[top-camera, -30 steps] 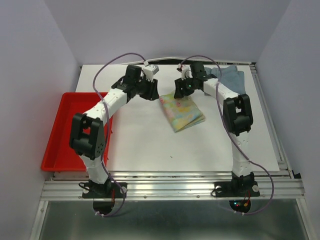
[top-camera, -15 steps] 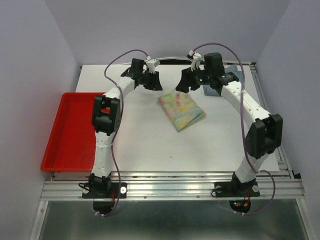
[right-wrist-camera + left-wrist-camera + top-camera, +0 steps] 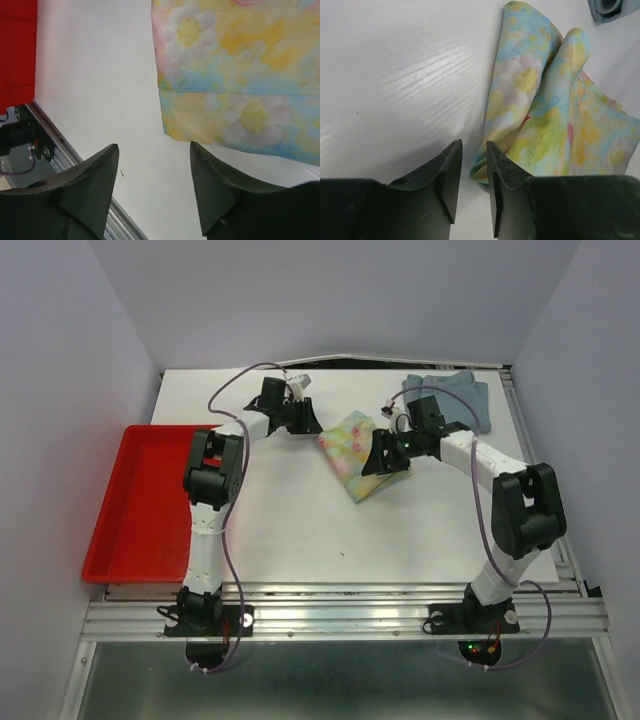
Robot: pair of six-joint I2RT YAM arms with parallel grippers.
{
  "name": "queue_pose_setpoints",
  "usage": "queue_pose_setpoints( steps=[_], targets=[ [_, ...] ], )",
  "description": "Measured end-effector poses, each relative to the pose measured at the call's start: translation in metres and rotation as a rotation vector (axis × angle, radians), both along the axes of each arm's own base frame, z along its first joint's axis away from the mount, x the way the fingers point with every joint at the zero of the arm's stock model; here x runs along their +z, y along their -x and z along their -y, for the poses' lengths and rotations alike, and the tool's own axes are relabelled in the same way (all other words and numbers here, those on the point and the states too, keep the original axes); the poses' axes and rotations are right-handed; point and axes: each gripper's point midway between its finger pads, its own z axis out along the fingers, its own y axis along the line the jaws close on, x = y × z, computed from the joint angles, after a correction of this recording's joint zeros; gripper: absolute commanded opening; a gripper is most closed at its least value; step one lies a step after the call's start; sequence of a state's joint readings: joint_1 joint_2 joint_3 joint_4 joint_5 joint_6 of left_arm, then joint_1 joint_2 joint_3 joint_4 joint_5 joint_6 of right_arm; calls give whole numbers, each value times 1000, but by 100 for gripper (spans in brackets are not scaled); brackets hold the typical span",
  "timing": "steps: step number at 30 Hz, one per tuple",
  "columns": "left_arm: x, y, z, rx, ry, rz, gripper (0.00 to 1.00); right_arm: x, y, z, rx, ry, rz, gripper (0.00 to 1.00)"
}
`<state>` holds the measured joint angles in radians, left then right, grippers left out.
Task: Fold and stack the skirts
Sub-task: Neatly place the folded skirt to the corner
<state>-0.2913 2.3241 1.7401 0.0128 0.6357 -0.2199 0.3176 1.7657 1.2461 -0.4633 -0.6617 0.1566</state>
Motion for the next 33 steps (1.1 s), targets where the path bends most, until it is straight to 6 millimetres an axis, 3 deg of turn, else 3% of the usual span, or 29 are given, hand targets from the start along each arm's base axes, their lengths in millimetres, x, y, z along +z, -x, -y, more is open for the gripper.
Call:
queue_pose_setpoints(
  steps=[3, 7, 9, 12, 15, 18, 21, 24, 27, 30, 33],
  targets=[
    [-14, 9, -2, 3, -4, -27, 25, 11, -7, 15, -67, -8, 16, 69],
    [-20, 28, -1, -16, 17, -48, 23, 29, -16, 61, -229, -7, 34, 75],
    [-23, 55, -7, -26, 8, -78, 22, 31, -20, 77, -284, 1, 36, 77],
    [-21, 86, -10, -46, -7, -112, 22, 20, -20, 111, -393, 39, -13, 84],
    [-18, 114, -8, -71, -14, -138, 26, 2, -11, 135, -465, 68, -87, 84],
    [-20, 141, -13, -71, -32, -176, 32, -14, -3, 144, -490, 78, -146, 80],
    [-23, 159, -28, -39, -71, -214, 38, -30, 4, 141, -487, 67, -187, 74],
    [-11, 152, -45, 5, -117, -162, 43, -39, 3, 138, -490, 46, -202, 69],
    [25, 136, -59, 36, -160, -17, 46, -43, -9, 136, -499, 20, -180, 70],
    [67, 118, -60, 30, -178, 122, 52, -55, -23, 135, -517, 1, -174, 70],
    [100, 101, -52, 1, -200, 246, 52, -66, -32, 134, -542, -19, -186, 69]
  ],
)
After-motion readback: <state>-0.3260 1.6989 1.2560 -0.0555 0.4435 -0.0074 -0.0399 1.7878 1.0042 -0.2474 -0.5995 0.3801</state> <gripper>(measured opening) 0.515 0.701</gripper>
